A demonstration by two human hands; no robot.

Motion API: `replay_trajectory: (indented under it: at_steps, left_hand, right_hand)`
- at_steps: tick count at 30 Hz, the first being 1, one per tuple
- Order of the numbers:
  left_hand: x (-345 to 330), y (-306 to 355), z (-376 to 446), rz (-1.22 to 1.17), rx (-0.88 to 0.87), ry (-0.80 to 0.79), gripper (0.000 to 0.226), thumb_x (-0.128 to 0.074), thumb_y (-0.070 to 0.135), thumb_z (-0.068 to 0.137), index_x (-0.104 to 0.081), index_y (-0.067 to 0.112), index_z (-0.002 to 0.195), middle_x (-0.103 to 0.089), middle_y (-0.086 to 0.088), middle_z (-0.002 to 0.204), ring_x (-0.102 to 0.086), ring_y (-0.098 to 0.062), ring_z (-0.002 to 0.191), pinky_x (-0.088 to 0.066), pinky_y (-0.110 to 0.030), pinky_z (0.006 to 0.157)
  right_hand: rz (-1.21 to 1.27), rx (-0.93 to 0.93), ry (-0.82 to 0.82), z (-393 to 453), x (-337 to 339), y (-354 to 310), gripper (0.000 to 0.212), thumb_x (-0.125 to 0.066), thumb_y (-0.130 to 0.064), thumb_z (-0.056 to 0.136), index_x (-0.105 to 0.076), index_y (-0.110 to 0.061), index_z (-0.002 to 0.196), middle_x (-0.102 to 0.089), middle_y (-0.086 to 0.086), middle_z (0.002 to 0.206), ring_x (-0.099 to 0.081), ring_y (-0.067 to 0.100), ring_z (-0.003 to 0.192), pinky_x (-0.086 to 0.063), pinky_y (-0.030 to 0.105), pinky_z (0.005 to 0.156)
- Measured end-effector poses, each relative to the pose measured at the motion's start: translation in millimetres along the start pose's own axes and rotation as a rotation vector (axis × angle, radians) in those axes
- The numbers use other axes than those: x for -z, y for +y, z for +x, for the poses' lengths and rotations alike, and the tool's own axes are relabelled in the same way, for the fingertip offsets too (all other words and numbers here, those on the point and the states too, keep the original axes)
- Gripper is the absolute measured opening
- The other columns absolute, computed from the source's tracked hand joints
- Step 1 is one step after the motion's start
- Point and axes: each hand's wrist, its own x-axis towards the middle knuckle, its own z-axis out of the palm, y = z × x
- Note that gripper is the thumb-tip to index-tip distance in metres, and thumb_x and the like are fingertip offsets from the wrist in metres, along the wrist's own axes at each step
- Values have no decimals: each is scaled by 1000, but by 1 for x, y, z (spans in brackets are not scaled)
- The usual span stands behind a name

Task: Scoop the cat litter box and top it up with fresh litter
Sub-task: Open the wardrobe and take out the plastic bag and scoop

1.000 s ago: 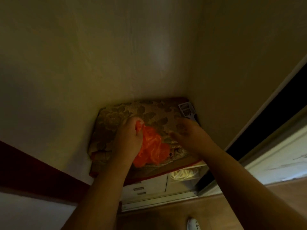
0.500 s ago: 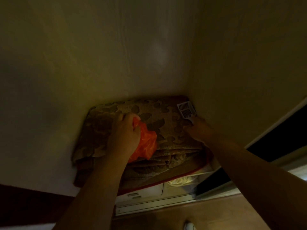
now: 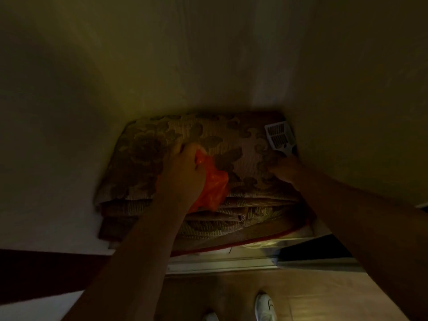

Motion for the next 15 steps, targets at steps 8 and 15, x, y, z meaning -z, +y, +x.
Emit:
replay_trajectory:
  at_steps: [8,15]
  left_hand:
    - [1,-10,-1,-9,56,-11,21,-51,22,99,-62,34,113,-45,5,129,-41,-26,130,-42,-37,91]
    - [10,3,-4,-1,63,-19,22,-52,23,99,-62,33,116,-46,5,132,-41,-24,130,-35,-33,88]
  right_hand:
    - [144,-198,-23,26,7,12,68,-63,-25,98,-29,-12,155,-30,14,160,-31,35,145,-27,43,118]
    - [-306,-68,182,10,6,2,32,-53,-23,98,-66,0,117,-65,22,120,-60,41,112,-49,47,94]
